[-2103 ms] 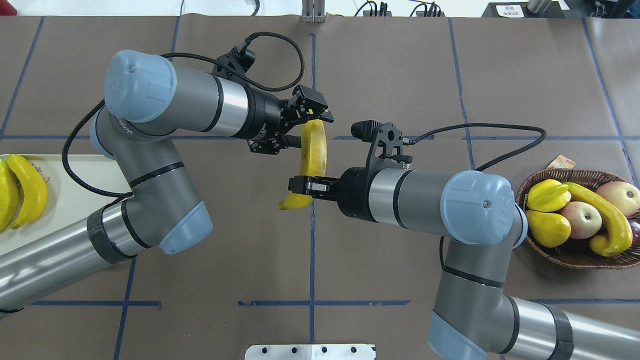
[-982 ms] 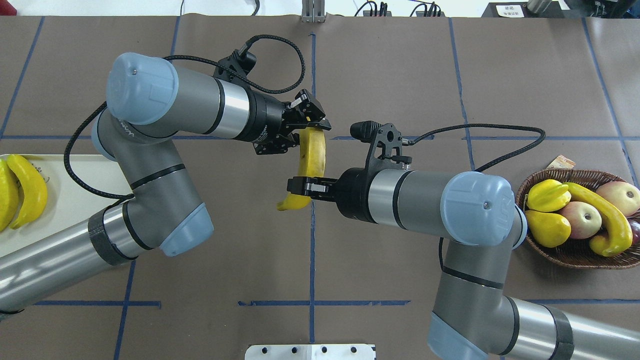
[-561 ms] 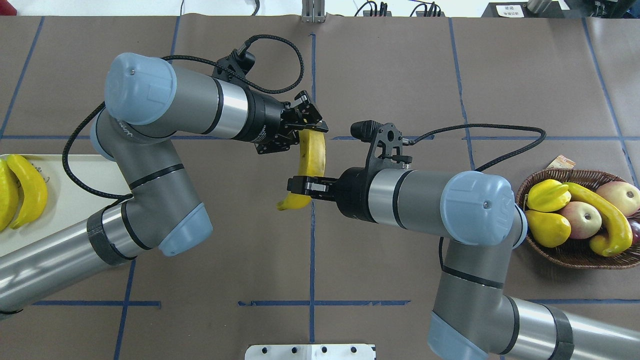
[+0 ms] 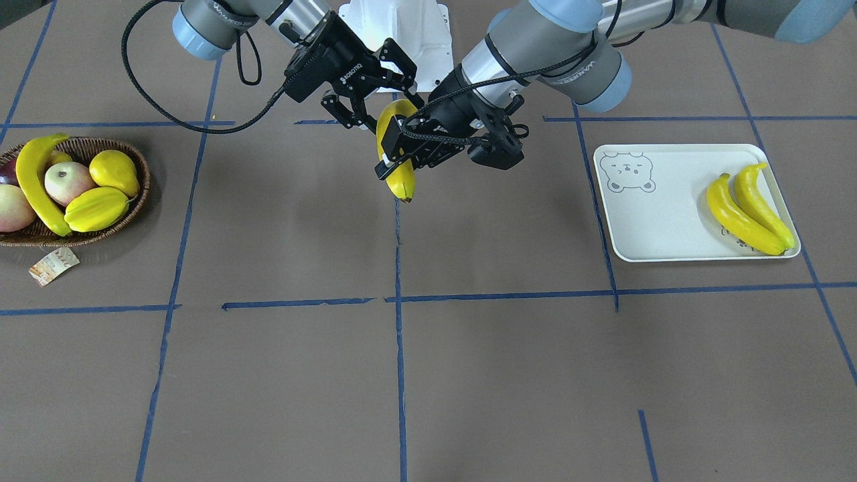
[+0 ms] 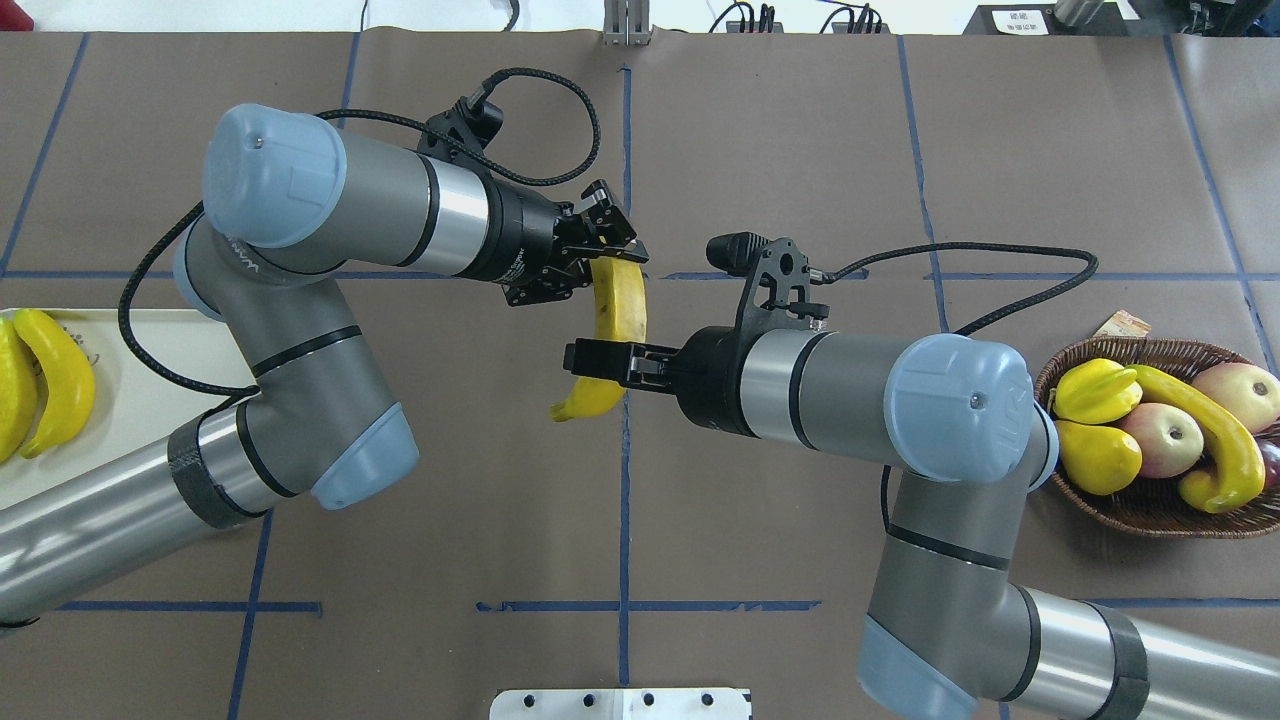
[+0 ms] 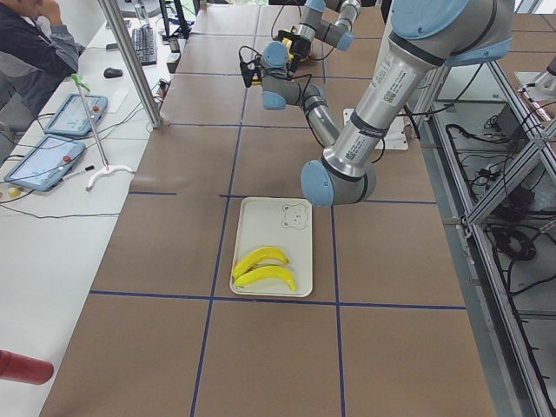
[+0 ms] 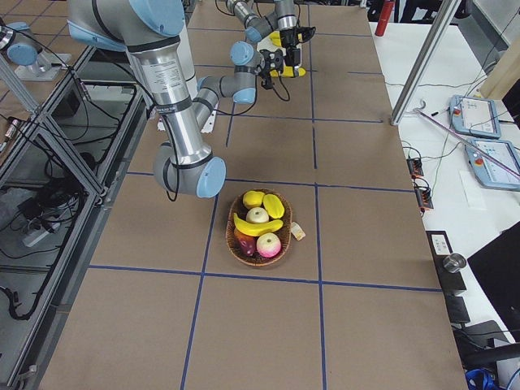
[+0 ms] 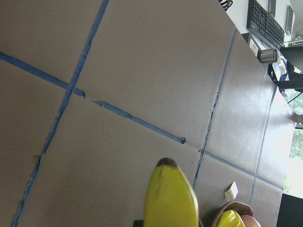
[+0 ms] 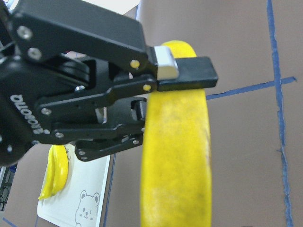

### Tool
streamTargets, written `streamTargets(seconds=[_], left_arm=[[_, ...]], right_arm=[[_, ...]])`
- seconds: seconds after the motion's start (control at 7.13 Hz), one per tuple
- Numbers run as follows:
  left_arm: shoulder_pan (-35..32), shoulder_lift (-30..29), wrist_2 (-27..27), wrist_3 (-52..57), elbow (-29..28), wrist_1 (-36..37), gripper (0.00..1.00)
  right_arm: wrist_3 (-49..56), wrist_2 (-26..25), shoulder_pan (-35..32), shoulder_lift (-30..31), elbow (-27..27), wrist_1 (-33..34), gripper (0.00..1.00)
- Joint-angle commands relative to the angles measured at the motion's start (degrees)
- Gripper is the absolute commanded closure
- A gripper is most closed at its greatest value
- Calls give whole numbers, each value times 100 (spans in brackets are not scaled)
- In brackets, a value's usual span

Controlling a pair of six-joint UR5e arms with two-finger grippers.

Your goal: Transfer all bananas from basket to plate

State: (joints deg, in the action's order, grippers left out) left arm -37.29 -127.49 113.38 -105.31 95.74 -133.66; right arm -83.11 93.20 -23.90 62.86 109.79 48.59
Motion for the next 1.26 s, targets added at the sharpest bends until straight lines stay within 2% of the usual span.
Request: streamTargets(seconds=[0.0, 0.28, 0.56, 0.7, 0.84, 0.98, 1.12], left_arm=[[-33, 232, -9, 219, -3, 33, 100], [-260, 313, -8, 239, 32, 819, 100], [-637, 732, 26, 239, 129, 1096, 100], [-831, 917, 227, 248, 129, 1123, 100], [-1163, 1050, 629, 256, 129, 1288, 100], [-1384, 1147, 790, 517, 268, 1664, 100], [-1404, 1679, 791, 886, 566, 1894, 100]], right_arm=[[6, 32, -71, 7, 8, 45, 1], [14, 119, -106, 103, 51, 236, 1], [32, 566, -377, 130, 672, 1811, 1], [102, 794, -605, 130, 945, 2734, 1], [233, 1040, -851, 112, 991, 3561, 1], [600, 1182, -1045, 121, 1053, 3978, 1], [908, 1253, -1168, 251, 1193, 4078, 1]])
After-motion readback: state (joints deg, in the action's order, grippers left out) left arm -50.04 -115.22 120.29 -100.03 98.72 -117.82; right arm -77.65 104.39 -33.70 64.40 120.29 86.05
